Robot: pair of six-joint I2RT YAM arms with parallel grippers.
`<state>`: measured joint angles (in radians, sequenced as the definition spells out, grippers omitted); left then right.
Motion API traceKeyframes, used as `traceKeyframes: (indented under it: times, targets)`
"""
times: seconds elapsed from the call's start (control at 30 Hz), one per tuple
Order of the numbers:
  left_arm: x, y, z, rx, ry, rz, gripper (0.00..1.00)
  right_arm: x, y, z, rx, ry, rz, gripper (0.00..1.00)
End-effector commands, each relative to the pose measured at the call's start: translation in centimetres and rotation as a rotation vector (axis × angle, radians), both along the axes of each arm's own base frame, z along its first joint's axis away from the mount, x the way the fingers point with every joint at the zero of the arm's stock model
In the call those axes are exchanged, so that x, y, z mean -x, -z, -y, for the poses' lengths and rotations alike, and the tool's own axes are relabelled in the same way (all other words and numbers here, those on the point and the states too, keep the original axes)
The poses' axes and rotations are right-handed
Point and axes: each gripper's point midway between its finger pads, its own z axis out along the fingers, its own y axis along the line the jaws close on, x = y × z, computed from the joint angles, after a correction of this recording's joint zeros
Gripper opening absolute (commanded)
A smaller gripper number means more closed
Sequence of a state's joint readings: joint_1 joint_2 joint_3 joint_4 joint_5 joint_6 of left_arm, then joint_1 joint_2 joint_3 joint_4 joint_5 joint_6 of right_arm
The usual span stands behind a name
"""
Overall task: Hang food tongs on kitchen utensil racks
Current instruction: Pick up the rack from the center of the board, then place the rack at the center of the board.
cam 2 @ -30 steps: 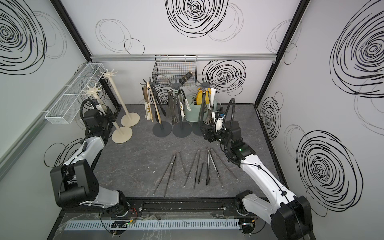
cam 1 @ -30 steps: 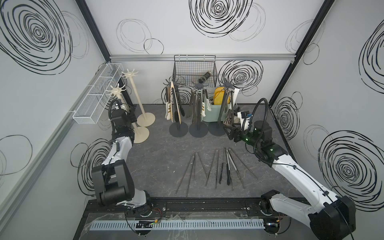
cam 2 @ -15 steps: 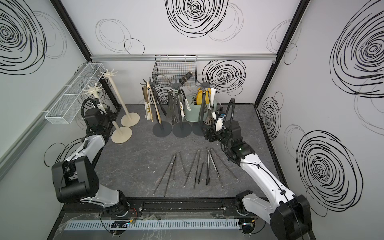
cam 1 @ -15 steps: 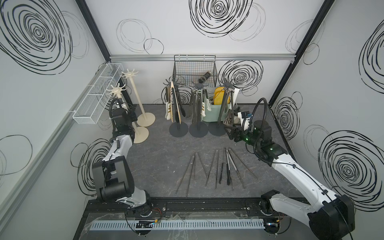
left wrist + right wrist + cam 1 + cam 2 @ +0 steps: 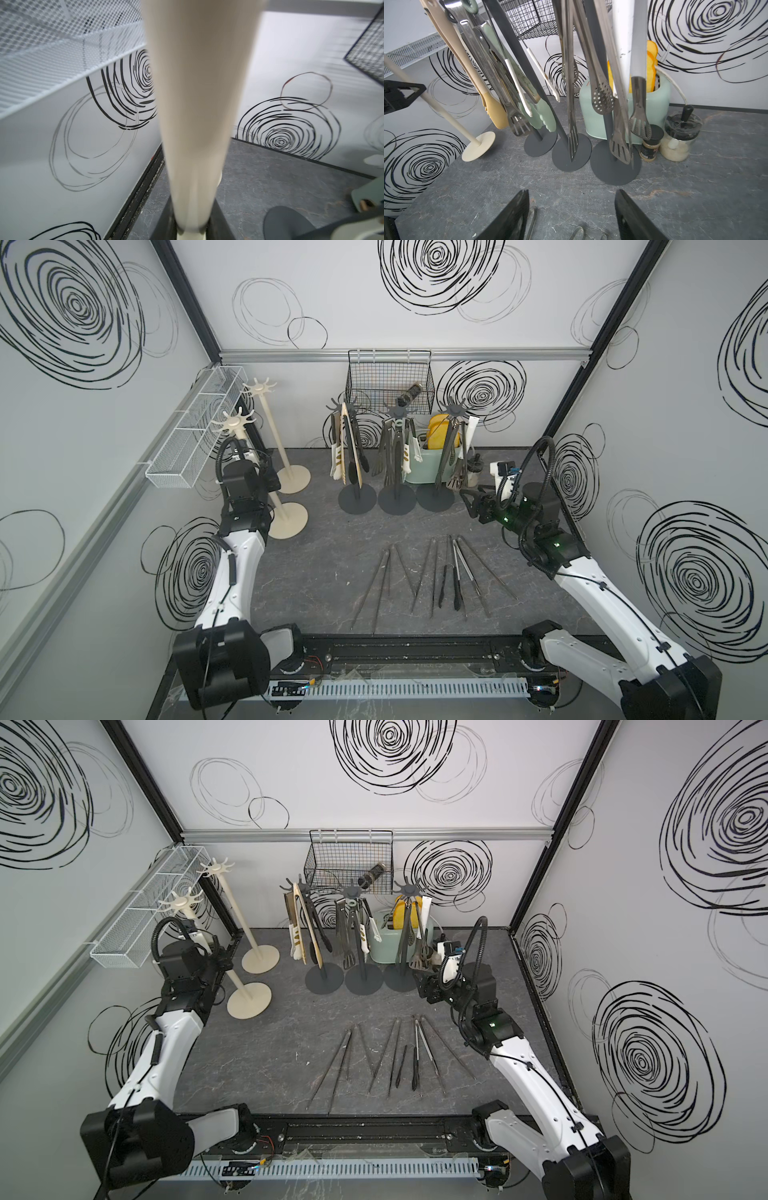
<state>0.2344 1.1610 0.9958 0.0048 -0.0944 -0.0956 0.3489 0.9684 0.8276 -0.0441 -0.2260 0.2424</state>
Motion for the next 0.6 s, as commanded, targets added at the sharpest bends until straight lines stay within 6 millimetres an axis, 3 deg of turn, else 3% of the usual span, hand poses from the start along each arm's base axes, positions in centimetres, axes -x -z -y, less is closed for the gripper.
traceKeyframes:
  times: [0.0, 0.23, 0.57]
  targets:
    - [2.2, -6.5, 1.9, -0.009, 0.029, 0.207, 0.00, 0.7, -1.2, 0.6, 0.001, 0.003, 0.023, 0.68]
    - [5.5, -8.8, 8.5, 0.030, 0.207, 0.269, 0.00, 1.2, -1.3, 2.1, 0.015, 0.056, 0.027, 0.68]
    - [9.2, -11.9, 20.4, 0.182, 0.550, 0.404, 0.00, 1.5, -1.7, 4.7, 0.039, 0.153, 0.035, 0.67]
